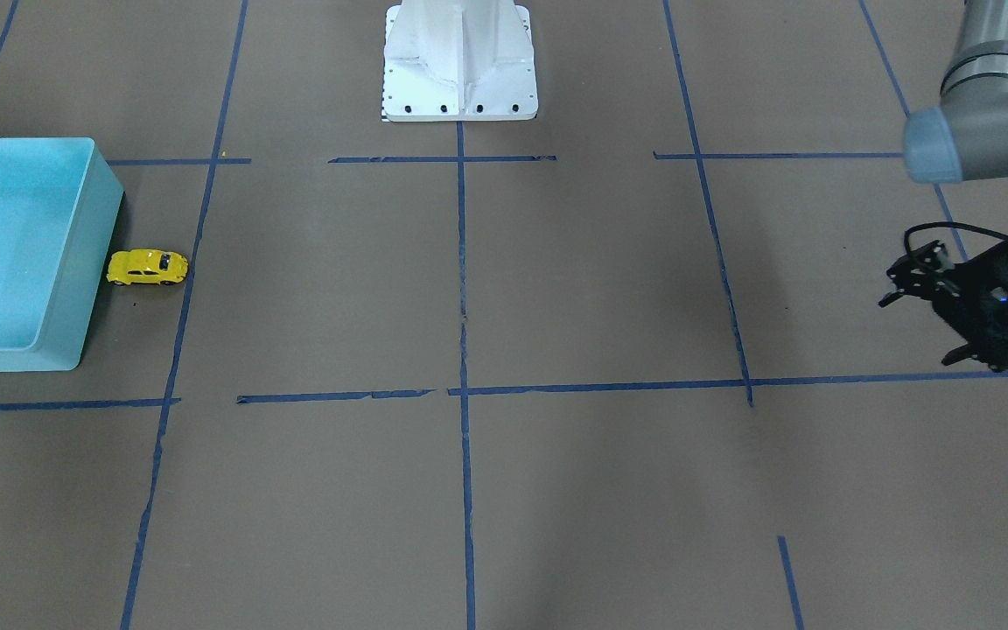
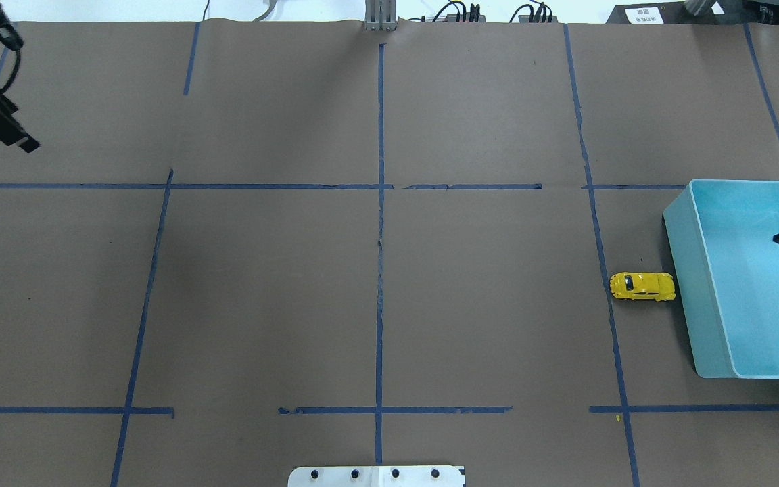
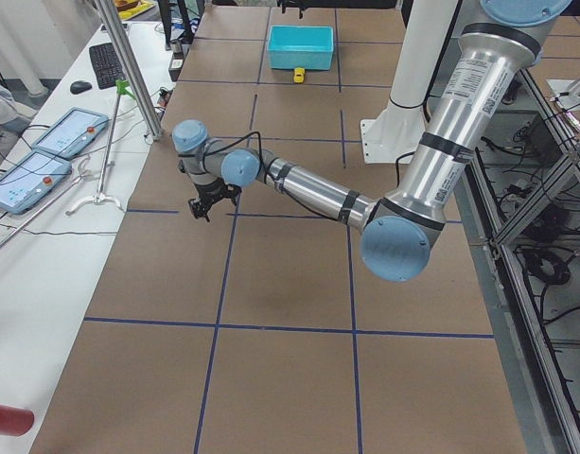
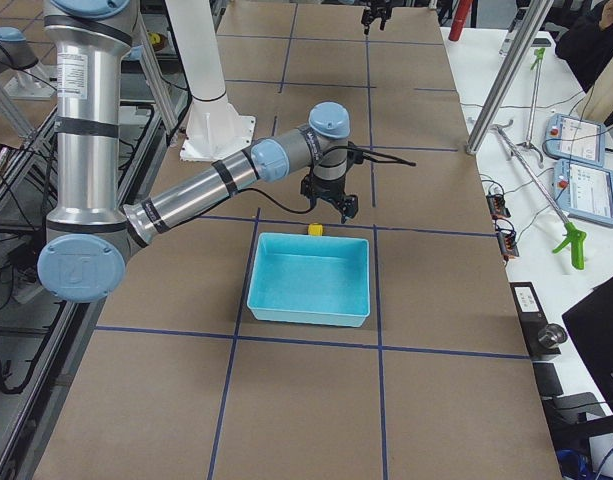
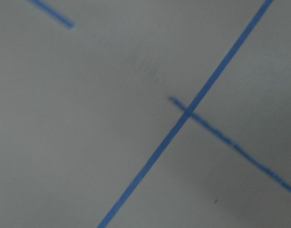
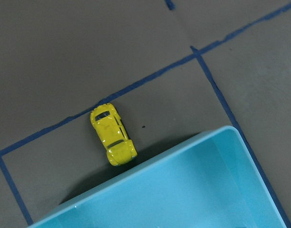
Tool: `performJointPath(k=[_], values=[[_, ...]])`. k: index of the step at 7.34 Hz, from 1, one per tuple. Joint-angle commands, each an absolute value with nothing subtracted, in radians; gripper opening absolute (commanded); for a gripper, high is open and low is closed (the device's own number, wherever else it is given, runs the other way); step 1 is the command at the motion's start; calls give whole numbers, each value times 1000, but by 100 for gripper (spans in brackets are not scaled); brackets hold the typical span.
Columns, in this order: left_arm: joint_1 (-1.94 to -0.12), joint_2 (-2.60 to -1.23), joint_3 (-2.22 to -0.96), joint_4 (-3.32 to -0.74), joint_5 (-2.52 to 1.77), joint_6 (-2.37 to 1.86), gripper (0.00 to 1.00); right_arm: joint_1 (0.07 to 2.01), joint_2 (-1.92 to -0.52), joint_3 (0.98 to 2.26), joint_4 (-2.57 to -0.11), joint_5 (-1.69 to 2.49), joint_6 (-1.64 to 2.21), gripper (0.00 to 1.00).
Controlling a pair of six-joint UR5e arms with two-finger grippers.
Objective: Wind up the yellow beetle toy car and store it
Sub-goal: 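Withdraw the left arm while the right gripper moves over the car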
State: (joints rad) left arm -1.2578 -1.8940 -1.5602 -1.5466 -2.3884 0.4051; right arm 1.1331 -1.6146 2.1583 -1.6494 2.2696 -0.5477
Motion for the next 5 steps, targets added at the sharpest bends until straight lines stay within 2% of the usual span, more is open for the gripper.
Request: performJointPath(k=[1,3,5], values=[[-1413,-1713,-1563,-1548,-2398,405,100,975,-1557,2149,-1619,2136,-583,100],[-1556,-1608,-1549,-1546,-2398,403,100,905,-1560,2076,-1579,2140,-612,100],[-1664,-1580,-1513,-1539,-2396,283,100,810,-1556,2028,-1517,2073,-617,99]])
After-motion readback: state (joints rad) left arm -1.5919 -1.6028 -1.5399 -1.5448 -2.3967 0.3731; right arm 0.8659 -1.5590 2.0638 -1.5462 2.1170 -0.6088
